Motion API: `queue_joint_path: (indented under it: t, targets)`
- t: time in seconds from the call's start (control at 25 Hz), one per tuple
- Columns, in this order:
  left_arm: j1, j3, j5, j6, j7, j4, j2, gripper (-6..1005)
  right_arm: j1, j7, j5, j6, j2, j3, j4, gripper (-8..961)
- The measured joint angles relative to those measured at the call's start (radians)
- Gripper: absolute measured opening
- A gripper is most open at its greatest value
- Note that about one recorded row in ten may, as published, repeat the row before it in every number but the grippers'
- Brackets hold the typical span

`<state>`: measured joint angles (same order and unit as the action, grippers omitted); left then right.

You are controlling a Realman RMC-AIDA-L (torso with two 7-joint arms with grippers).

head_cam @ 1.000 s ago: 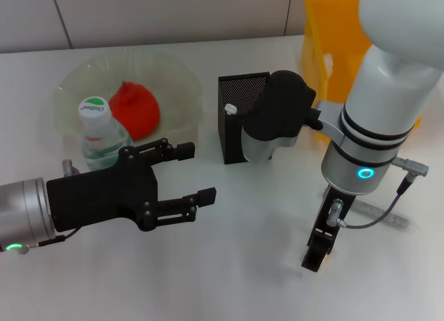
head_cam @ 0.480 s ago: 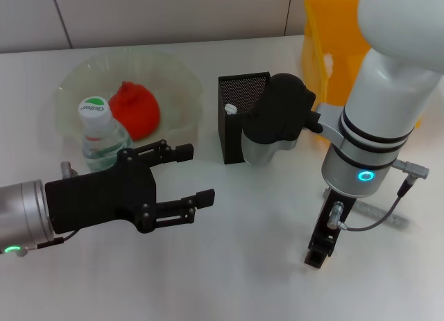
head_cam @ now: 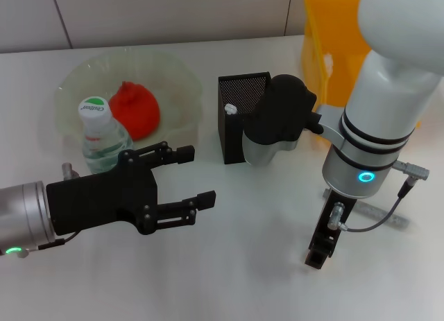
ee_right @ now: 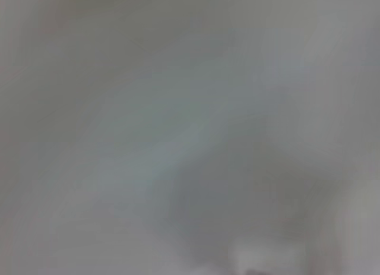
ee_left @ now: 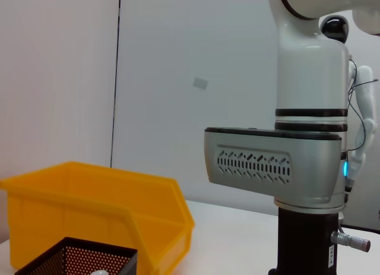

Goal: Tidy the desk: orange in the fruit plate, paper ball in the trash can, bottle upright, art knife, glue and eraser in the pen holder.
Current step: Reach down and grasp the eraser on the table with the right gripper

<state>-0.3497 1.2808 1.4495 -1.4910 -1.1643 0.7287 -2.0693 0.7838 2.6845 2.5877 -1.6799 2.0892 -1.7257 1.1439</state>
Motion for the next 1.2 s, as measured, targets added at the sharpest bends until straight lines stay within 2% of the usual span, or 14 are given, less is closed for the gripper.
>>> queue_joint_path:
  t: [0.72,1.2]
  targets:
    - [-0.004,-0.002,-0.001,0.002,0.0,-0.003,0.0,789,0.001,0.018,0.0,0.004,0.0,-0.026,-0.003,506]
    - [-0.004,-0.002,-0.002,0.002,0.007,-0.004,0.0,789,-0.001,0.026,0.0,0.006,0.001,-0.026,-0.003,416]
